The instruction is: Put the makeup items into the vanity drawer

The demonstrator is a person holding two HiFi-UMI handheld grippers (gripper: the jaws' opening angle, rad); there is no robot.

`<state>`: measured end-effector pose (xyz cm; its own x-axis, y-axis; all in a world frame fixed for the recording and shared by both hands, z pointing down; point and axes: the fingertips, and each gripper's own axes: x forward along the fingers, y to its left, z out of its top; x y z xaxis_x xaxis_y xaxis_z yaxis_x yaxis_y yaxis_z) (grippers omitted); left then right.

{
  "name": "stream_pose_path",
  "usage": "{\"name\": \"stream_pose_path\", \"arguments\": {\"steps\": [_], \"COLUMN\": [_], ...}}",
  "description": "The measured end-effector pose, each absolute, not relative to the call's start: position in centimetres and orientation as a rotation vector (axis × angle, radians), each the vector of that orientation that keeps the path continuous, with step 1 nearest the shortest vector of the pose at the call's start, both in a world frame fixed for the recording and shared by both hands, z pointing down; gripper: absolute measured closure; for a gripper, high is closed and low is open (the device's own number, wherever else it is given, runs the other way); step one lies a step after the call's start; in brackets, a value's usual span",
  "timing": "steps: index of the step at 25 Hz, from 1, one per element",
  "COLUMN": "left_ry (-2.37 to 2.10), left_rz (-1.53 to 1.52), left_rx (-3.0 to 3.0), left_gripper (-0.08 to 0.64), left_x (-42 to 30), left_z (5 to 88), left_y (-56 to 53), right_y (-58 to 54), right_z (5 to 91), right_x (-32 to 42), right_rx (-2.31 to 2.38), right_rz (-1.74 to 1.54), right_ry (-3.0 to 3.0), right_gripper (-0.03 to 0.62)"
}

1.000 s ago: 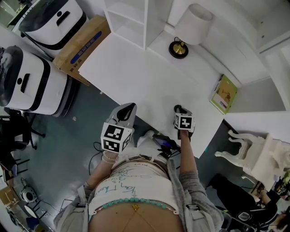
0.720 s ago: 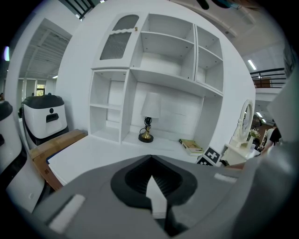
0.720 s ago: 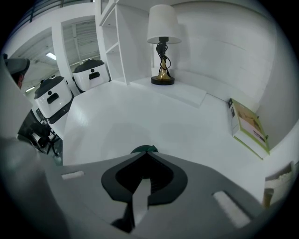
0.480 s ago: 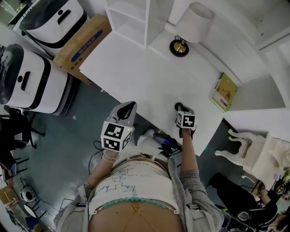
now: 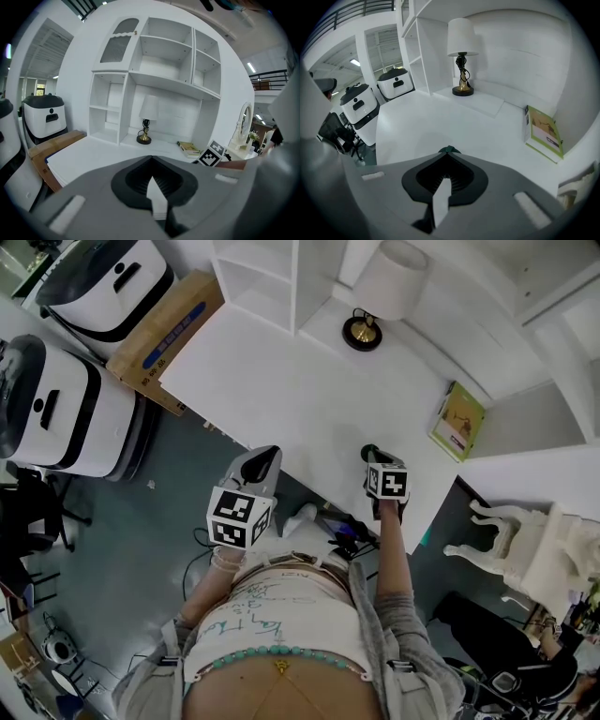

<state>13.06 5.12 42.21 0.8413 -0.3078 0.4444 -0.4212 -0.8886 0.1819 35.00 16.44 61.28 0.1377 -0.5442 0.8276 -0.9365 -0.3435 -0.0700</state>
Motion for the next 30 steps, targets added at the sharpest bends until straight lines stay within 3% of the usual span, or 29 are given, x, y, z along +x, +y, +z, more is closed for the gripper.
{"name": "stream_pose_path", "arguments": {"steps": [30], "left_ry": [-0.522], "left_rz": [0.632], "left_rx": [2.837], "left_gripper": [0.558], "left_x": [15.9], "left_z": [42.4], "left_y": [9.6], "right_y": [16.9], "right_z": [52.9], "right_x": [33.5], "right_rx": [1.957], "right_rz": [0.995], "right_ry": [-1.718], "right_gripper": [0.563]}}
